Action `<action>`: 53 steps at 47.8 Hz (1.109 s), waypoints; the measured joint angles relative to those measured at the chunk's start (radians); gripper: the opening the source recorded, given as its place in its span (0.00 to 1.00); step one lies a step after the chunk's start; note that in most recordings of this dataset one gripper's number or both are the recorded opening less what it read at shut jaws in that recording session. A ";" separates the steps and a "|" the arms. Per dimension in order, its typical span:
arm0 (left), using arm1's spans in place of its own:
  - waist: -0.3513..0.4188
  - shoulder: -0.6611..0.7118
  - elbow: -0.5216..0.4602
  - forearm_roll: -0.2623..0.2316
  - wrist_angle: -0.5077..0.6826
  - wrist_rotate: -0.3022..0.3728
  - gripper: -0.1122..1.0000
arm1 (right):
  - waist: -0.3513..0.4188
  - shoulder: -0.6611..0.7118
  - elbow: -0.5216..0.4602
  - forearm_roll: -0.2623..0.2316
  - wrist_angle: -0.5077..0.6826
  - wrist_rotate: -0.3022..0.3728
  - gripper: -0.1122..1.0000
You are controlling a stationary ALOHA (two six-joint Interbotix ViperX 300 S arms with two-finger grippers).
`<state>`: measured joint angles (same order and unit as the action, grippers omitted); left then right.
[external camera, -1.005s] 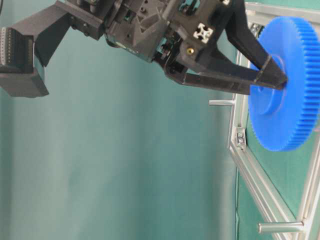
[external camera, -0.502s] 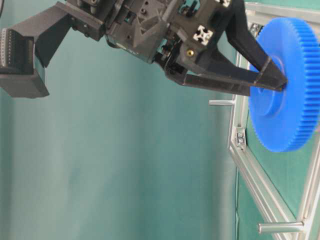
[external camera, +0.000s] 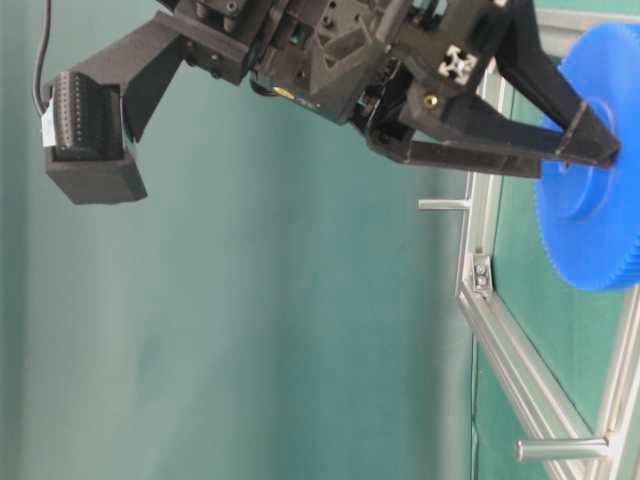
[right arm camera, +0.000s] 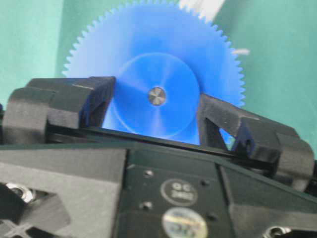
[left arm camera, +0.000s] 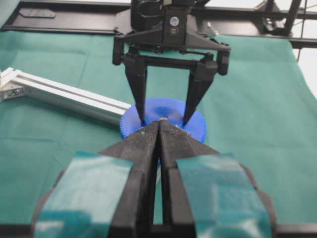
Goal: Find the location of the shaft and insert the gear.
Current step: 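Push the blue gear down onto the shaft with the right gripper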
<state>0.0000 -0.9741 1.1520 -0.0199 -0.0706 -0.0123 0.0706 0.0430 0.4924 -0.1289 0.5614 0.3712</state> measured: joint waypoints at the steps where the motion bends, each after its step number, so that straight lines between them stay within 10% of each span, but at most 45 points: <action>1: 0.002 0.000 0.000 0.000 0.000 0.000 0.11 | 0.000 0.000 0.000 0.000 0.002 0.002 0.72; 53: 0.002 0.002 0.000 0.000 0.000 0.000 0.11 | 0.000 0.060 0.005 0.000 -0.028 0.000 0.72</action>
<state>0.0015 -0.9725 1.1520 -0.0199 -0.0706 -0.0123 0.0706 0.1028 0.4970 -0.1289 0.5338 0.3712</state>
